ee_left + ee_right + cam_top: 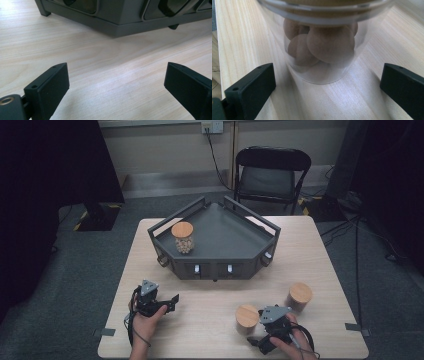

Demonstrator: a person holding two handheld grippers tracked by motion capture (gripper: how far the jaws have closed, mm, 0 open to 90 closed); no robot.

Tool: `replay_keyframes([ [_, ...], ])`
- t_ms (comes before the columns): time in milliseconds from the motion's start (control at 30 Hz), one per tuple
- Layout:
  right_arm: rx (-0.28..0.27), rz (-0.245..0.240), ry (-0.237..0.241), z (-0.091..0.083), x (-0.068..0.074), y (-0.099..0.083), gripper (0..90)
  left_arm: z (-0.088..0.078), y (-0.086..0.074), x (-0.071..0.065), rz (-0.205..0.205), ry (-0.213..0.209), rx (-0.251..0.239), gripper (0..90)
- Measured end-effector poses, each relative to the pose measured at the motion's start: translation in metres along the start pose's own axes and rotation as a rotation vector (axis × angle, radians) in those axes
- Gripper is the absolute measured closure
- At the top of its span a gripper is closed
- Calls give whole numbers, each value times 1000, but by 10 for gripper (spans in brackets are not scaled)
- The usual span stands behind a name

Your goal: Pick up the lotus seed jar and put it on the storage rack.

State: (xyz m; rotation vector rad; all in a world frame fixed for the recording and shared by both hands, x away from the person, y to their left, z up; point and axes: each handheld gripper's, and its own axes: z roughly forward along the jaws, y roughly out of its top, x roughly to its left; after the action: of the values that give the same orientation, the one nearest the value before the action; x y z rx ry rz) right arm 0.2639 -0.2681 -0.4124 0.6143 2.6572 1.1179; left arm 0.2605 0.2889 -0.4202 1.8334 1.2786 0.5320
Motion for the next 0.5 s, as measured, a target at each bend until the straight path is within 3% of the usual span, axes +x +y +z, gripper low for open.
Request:
replay_keyframes([
  [500,0,0,0,0,0,0,0,-1,0,-4,39,19,42,53],
])
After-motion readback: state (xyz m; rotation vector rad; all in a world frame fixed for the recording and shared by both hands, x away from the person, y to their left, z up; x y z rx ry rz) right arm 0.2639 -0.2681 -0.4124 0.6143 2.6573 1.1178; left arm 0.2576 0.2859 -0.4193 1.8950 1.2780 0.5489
